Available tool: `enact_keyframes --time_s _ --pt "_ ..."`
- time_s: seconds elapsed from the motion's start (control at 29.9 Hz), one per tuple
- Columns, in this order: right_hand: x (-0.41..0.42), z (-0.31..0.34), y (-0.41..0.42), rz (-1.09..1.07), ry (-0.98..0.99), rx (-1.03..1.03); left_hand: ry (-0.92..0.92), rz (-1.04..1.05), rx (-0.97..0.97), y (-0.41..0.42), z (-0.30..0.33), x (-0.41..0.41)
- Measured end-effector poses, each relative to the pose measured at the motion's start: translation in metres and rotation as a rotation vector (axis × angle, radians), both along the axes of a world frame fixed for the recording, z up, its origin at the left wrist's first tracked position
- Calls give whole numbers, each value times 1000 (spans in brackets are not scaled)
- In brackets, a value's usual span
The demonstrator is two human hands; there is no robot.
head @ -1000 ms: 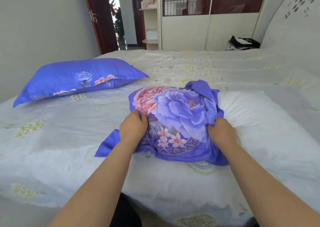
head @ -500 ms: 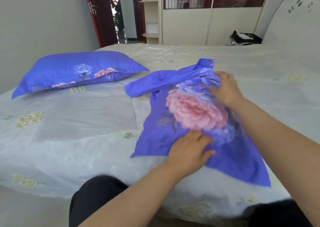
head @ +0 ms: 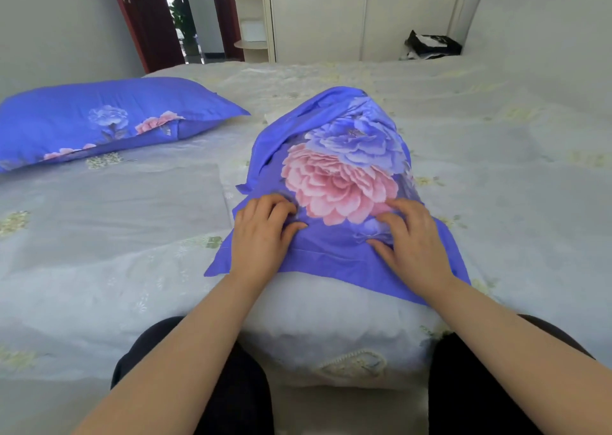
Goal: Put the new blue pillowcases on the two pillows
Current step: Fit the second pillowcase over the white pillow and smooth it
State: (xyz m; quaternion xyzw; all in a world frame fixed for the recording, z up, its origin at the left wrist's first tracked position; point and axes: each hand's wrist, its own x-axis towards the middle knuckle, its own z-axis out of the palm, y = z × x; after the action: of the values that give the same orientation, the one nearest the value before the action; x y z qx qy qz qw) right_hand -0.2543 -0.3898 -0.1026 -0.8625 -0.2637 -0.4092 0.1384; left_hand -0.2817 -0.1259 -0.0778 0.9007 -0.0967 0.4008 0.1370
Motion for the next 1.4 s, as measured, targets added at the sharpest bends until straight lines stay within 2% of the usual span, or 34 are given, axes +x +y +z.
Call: enact_keyframes --time_s 0.13,0.2,0.37,0.57,0.67,0.77,0.9,0.97,1.07,1.17,1.24,1.4 --pt "2 3 -7 -84 -75 46 -23 -99 -5 6 11 5" --pt "-1 5 -9 -103 -50 82 1 -141 -37 1 18 4" --pt "-17 18 -3 -157 129 347 48 -141 -57 -8 30 -3" --pt "-22 34 8 -212 350 453 98 -55 -32 -17 35 -2" --pt "-10 45 4 -82 470 430 260 -12 -43 -15 38 1" --pt "8 57 -2 76 658 378 428 -68 -92 -6 44 4" --pt "21 65 -2 122 768 209 710 -160 -191 9 60 4" --pt "21 66 -3 121 776 171 767 -171 -211 14 66 3" --pt "17 62 -4 76 678 109 716 -191 -181 17 69 3" --pt "16 55 3 140 398 48 558 -249 -137 14 65 3" --pt "16 51 9 202 234 1 516 -302 -120 10 61 1" --pt "2 45 21 230 76 82 507 -231 8 1 44 -8"
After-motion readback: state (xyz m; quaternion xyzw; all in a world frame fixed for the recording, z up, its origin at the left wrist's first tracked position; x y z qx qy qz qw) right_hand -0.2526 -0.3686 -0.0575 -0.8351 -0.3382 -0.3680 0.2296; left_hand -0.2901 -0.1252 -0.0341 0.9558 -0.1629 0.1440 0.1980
